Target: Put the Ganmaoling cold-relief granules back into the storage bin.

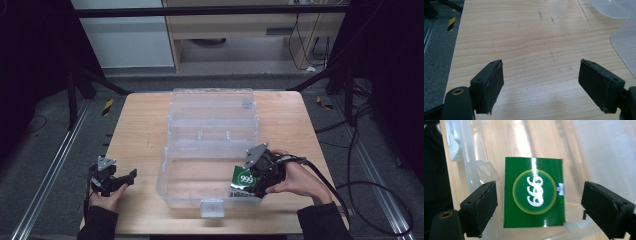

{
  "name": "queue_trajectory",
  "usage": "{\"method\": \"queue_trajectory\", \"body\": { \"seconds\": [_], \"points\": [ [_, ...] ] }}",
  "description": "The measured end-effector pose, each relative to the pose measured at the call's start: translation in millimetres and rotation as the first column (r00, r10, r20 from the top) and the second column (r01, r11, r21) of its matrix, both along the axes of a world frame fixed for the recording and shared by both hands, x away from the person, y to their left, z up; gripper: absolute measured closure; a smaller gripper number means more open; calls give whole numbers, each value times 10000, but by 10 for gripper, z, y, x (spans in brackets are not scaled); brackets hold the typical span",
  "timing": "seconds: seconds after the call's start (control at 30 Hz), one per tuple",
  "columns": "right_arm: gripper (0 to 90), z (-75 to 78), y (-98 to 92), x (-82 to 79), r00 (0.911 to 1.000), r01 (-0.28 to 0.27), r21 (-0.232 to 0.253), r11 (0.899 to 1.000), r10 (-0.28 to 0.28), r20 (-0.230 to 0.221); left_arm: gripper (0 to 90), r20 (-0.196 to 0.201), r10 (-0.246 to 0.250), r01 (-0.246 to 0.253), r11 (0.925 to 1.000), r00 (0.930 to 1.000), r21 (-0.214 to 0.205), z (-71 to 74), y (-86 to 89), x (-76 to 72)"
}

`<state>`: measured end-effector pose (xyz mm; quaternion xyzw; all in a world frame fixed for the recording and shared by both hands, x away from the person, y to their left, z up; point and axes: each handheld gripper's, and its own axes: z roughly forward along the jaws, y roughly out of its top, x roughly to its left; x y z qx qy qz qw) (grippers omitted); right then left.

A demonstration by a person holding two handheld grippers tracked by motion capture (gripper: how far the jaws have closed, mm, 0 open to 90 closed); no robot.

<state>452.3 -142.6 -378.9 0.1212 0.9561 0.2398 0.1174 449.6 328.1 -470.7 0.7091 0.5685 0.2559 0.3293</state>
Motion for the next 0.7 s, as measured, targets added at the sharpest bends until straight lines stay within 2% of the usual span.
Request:
{"method": "queue_trajectory", "body": {
  "seconds": [0.03, 0.1, 0.13, 0.17, 0.2, 0.27, 0.3, 0.33, 0.37, 0.53, 0.57, 0.6, 0.63, 0.67, 0.7],
  "points": [
    [110, 61, -54, -33, 9996, 196, 246, 9995, -201, 210, 196, 5, -4, 4, 10000, 10000, 4, 2, -1, -2],
    [105, 90, -83, -50, 9990, 284, 422, 9987, -298, 328, 196, 5, -2, 2, 10000, 10000, 3, 2, -2, -2],
    [96, 141, -159, -81, 9974, 522, 868, 9949, -563, 459, 196, 5, 0, 0, 10000, 10000, 4, 2, -4, -2],
    [96, 141, -159, -81, 9974, 522, 868, 9949, -563, 459, 196, 5, 0, 0, 10000, 10000, 4, 2, -4, -2],
    [83, 168, -244, -108, 9948, 757, 1222, 9896, -833, 585, 196, -1, -4, 4, 10000, 10000, 23, 1, -5, 0],
    [72, 177, -285, -122, 9933, 871, 1333, 9872, -963, 640, 196, -4, -4, 4, 10000, 10000, 23, 0, -5, 0],
    [68, 181, -324, -134, 9911, 1017, 1485, 9837, -1130, 699, 196, -7, 3, -2, 10000, 10000, 22, -1, -6, 1],
    [60, 180, -404, -151, 9854, 1314, 1829, 9743, -1484, 829, 196, -7, 0, 0, 10000, 10000, 23, 0, -5, -1],
    [60, 180, -404, -151, 9854, 1314, 1829, 9743, -1484, 829, 197, -7, 0, 0, 10000, 10000, 23, 0, -5, -1],
    [46, 117, -620, -177, 9580, 2400, 2496, 9381, -2705, 953, 200, -6, -5, 5, 10000, 10000, 19, 1, -5, -2],
    [45, 89, -671, -185, 9501, 2650, 2698, 9257, -2984, 909, 201, -4, -5, 5, 10000, 10000, 22, 0, -5, -2],
    [41, 46, -744, -198, 9386, 2970, 2899, 9098, -3339, 863, 202, -6, -9, 9, 10000, 10000, 17, 0, -7, -2],
    [41, 46, -744, -198, 9386, 2970, 2899, 9098, -3339, 863, 202, -8, -10, 10, 10000, 10000, 21, 0, -7, -2],
    [38, 6, -798, -207, 9281, 3226, 3089, 8947, -3632, 827, 203, -5, -11, 11, 10000, 10000, 19, 0, -7, -2],
    [38, 6, -798, -207, 9281, 3226, 3089, 8947, -3632, 827, 203, -5, -8, 8, 10000, 10000, 18, 0, -8, -2]
  ]
}}
